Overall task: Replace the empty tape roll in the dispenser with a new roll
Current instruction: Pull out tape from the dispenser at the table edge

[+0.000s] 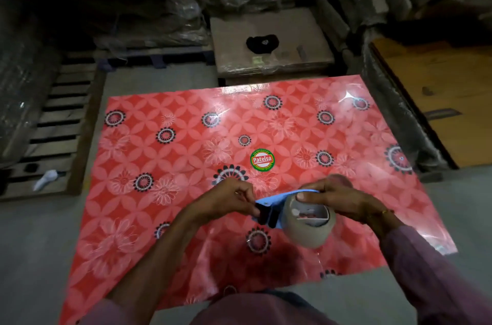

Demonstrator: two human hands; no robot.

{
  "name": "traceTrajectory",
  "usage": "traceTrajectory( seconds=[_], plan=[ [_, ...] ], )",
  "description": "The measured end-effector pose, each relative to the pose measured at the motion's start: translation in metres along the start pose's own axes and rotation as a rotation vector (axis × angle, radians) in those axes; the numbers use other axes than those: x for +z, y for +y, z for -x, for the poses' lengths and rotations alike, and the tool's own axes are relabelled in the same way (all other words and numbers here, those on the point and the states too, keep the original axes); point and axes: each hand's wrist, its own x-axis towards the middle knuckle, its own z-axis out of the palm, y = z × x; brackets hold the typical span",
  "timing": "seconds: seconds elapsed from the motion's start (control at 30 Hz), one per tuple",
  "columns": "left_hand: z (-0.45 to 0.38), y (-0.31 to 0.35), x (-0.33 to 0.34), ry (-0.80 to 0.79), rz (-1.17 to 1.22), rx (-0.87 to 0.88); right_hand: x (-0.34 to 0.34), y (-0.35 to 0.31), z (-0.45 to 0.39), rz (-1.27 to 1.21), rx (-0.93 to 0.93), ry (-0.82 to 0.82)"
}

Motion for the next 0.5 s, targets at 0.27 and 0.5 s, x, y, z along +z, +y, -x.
traceTrajectory(
  seconds=[0.27, 0.5],
  plan=[
    [-0.008, -0.002, -0.007, 0.403, -0.288, 0.124, -0.016, -0.005, -0.047, 0.039, -0.142, -0.018],
    [-0.028, -0.026, -0.003, 0.656, -0.272, 0.029, -0.019, -0.008, -0.082, 0.126, -0.180, 0.011]
  ],
)
